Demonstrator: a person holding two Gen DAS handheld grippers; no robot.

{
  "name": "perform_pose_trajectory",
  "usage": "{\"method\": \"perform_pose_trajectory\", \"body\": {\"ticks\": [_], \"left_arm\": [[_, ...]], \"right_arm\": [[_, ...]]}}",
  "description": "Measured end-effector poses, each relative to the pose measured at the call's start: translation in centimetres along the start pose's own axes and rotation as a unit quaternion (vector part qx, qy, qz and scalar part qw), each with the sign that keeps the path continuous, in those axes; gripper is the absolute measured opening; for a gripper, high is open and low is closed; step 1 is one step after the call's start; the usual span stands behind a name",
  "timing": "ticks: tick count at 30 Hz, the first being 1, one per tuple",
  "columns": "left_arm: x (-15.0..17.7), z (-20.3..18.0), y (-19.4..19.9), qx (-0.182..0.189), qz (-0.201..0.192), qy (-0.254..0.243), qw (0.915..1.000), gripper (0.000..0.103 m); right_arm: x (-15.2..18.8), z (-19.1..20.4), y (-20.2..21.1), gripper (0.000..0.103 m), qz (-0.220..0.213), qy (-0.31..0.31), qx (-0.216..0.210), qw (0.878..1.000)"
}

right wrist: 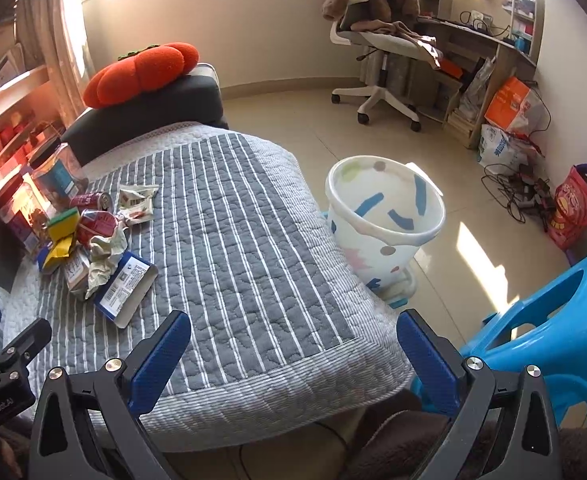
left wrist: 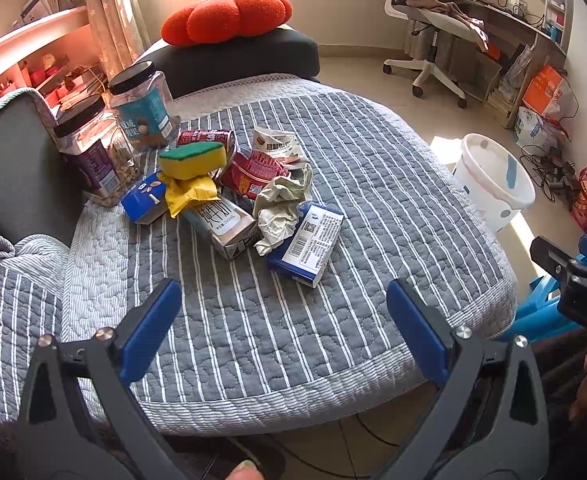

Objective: Collect trash

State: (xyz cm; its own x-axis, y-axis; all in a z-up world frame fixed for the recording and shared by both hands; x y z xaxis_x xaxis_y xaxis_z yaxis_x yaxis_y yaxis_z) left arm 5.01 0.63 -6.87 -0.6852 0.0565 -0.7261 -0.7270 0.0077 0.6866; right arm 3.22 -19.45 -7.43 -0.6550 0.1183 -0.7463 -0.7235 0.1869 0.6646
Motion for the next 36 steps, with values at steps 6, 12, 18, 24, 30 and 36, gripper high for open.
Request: {"method": "perform_pose_trajectory", "body": {"ticks": [6,12,18,24,30,36], "left_arm": [[0.09,0.04,-0.05,-0.001,0.002,0.0,1.0,0.102],[0.18,0.05,-0.1,-0.001,0.004,0.0,1.0,0.102],[0.1,0.18,-0.13,-0.001,0.003,0.0,1.0,0.102],[0.0,0.4,-0.06,-0.007,-0.002,-0.008,0.9999,0.102],[-0.08,0.51,-0.07,-0.01,-0.003,-0.01,0.9999,0.102],[-0.16,0.64,0.12,-0.014,-0.011,-0.011,0.9998,0.102]], "right_arm": [[0.08,0.04,0.02,0.103,0.0,0.002,0.0,1.0],[0.12,-0.02,0.01,0.103,0.0,0.002,0.001,1.0],[0.14,-0.04,0.02,0.103,0.0,0.002,0.0,1.0],[0.22,0.13,0.09,0.103,0.001,0.006,-0.002,1.0],[0.26,0.12,0.13,0.103,0.001,0.004,-0.001,1.0],[0.35,0.14,0.21,0.103,0.001,0.008,0.0,1.0]]}}
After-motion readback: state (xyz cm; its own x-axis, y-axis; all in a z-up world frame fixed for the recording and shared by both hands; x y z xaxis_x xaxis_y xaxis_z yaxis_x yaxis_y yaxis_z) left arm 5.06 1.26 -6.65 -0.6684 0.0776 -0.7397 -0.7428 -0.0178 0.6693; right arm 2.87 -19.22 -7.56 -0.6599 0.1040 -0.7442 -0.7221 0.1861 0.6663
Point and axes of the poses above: each gripper's, at about its wrist camera, not at the fingertips, and y roughly against the way its jaws point, z to its left, x to its underside, the point moved 8 cm from there along -y, roughly the way its jaws point, and after that the axes turned 9 degrees about -z, right-handed, at the moved point
